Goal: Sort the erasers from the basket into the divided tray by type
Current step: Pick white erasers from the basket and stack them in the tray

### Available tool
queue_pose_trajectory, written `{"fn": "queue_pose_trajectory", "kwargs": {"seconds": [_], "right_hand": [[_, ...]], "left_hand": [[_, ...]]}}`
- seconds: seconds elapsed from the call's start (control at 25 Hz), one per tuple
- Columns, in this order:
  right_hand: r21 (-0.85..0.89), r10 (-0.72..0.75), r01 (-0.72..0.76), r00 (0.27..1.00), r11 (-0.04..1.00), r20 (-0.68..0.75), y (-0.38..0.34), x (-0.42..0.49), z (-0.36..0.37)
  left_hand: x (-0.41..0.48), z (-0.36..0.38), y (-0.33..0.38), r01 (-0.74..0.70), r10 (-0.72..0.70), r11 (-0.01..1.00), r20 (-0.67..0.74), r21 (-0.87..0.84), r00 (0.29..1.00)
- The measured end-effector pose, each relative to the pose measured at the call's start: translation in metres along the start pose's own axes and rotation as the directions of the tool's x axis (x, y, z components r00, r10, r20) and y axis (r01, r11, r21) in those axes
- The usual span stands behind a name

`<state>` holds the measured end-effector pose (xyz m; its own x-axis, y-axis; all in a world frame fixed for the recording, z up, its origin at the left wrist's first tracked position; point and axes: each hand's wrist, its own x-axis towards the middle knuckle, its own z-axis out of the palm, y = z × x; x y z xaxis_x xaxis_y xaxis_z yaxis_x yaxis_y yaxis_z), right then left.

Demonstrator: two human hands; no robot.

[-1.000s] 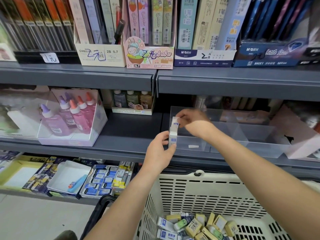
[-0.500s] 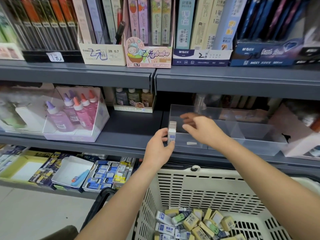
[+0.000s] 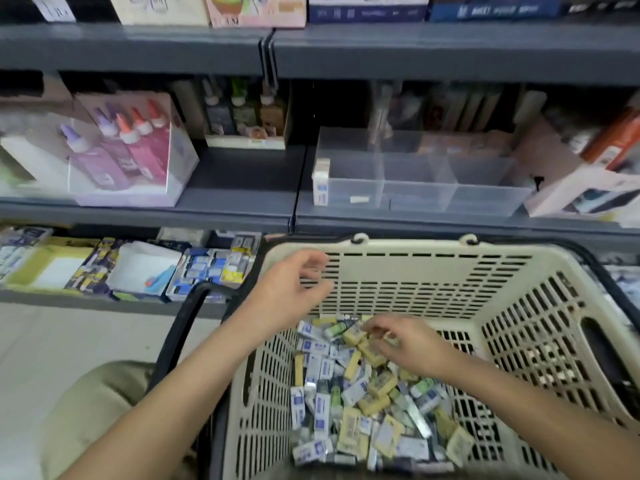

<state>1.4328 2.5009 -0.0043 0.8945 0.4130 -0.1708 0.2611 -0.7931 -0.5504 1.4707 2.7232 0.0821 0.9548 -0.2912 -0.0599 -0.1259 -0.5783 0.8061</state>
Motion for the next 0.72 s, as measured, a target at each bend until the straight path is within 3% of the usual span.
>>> {"fn": "queue_pose_trajectory", "kwargs": {"seconds": [0.08, 0.24, 0.48, 0.64, 0.72], "right_hand": [[-0.050, -0.019, 0.024, 0.994, 0.998, 0.105, -0.001, 0.016, 0.034], [-0.215, -0.108, 0.141, 0.982, 0.966, 0.157, -0.016, 0.052, 0.082], [-0.445, -0.114, 0.203, 0.969, 0.872, 0.219, 0.022, 0.045, 0.082], [-0.486, 0.009, 0.116, 0.969, 0.867, 0.247, 0.057, 0.025, 0.059], [-0.501, 0.082, 0.028, 0.977, 0.865, 0.197, 0.057, 0.025, 0.051]], "left_hand": [[-0.021, 0.007, -0.005, 0.041, -0.044, 0.999, 0.076, 0.034, 0.996], [-0.039, 0.007, -0.011, 0.123, -0.122, 0.992, 0.050, -0.023, 0.991], [-0.042, 0.007, -0.009, 0.119, -0.121, 0.991, 0.042, 0.054, 0.992], [-0.050, 0.005, -0.009, 0.080, -0.080, 0.996, -0.007, 0.046, 0.997], [-0.058, 0.005, -0.009, 0.018, -0.016, 0.992, -0.019, 0.123, 1.000]]}}
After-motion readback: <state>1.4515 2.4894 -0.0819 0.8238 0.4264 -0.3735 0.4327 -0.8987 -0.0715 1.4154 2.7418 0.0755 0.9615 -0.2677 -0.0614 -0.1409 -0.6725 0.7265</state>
